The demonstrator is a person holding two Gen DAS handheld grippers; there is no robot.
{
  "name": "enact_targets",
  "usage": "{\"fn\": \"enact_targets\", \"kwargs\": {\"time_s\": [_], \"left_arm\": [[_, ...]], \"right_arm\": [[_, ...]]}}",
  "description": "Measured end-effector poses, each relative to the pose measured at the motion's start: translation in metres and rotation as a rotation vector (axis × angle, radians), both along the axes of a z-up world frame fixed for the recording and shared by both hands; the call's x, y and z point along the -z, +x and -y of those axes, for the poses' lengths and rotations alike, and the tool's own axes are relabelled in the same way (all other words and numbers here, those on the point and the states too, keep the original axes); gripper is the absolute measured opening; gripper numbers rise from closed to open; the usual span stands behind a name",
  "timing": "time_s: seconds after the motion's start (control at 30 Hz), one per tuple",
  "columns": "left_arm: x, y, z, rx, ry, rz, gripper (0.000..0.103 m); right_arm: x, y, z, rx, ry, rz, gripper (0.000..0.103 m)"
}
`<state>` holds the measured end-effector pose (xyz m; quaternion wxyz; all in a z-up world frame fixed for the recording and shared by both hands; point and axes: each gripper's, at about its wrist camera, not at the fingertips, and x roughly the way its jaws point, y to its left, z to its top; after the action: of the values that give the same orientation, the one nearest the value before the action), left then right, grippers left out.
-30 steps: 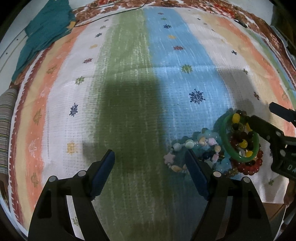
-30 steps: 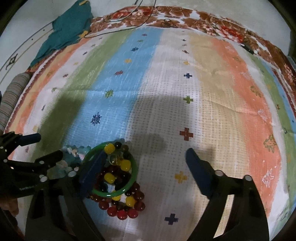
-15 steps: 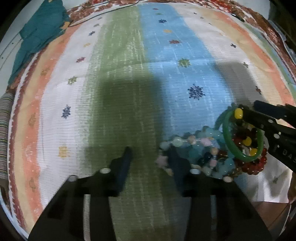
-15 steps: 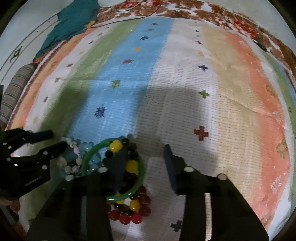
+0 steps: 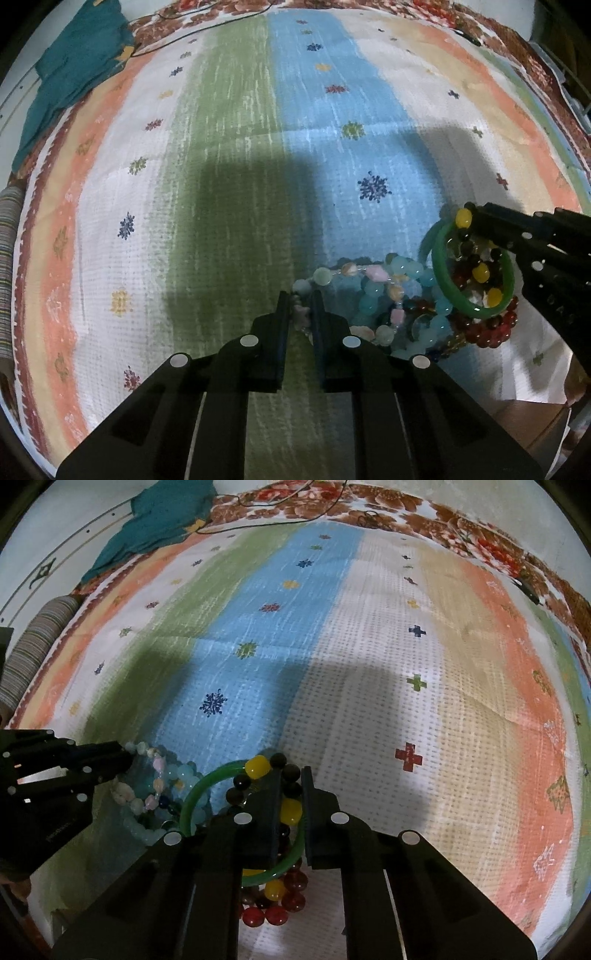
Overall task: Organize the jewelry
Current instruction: 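Grasp the yellow-black bead bracelet with the right tool while the left tool grasps the pink-white bead bracelet, then lift both held bracelets and carry them over the silver tin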
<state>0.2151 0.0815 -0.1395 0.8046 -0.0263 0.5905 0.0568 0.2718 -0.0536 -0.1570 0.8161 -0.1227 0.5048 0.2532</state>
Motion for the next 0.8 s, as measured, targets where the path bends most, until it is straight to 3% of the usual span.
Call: {"fn": "enact_targets", "kwargs": {"time_s": [0.5, 0.8], "left_arm": [[-0.036, -0.010, 0.011, 0.004, -0.046, 0.079, 0.011], [-0.049, -0.013, 0.021, 0.034, -0.017, 0.112, 0.011]], "right_arm": [[-0.036, -0.020, 0.012, 0.041, 0.061, 0.047, 0.011], [-0.054, -0.028, 0.031, 0.108, 0.097, 0.084, 0.011]]}}
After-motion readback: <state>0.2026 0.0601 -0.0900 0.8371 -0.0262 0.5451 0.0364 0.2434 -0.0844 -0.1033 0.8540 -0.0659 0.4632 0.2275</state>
